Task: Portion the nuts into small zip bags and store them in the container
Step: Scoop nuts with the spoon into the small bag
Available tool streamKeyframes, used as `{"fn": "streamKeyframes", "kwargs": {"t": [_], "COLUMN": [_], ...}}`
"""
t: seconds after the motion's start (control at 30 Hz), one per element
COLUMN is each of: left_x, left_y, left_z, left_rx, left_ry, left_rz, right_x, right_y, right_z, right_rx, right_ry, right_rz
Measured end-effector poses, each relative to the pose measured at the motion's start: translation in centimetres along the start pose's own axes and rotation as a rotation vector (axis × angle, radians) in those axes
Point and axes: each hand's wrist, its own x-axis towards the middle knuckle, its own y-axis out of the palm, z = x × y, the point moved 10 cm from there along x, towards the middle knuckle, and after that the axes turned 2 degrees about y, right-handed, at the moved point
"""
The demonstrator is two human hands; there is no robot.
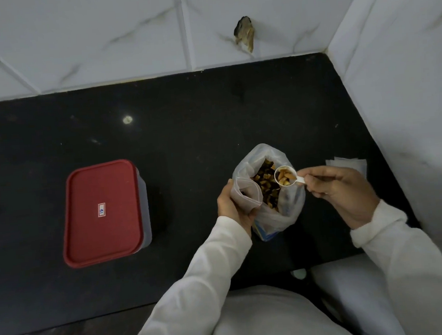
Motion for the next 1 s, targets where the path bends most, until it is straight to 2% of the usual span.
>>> {"fn": "streamKeyframes", "kwargs": {"t": [0.13, 0.37, 0.63, 0.73, 1.0], "left_x": [-0.1, -0.4, 0.2, 0.0, 0.0], "left_y": [0.2, 0.5, -0.1, 0.2, 0.1], "left_z": [0.0, 0.0, -0.5, -0.8, -1.3], "left_rx": [0.027, 0.051, 0.017, 0.012, 0.045], "left_ry": [0.004, -0.010, 0.033, 0.035, 0.041], "left_rz": [0.012, 0.032, 0.039, 0.070, 0.082], "right_x": [-3.3, -5.5, -9.1, -11.6, -13.2], "right_y": [1.9, 5.2, 8.7, 9.8, 9.7], "right_z": [4.8, 7.1, 7.9, 8.3, 8.6], "right_rx": [-0.006, -0.363, -0.817, -0.847, -0.833], "right_ry": [-0.169, -0.393, -1.057, -1.299, -1.357], "right_rz": [0.059, -0.005, -0.270, -0.306, -0.334]}}
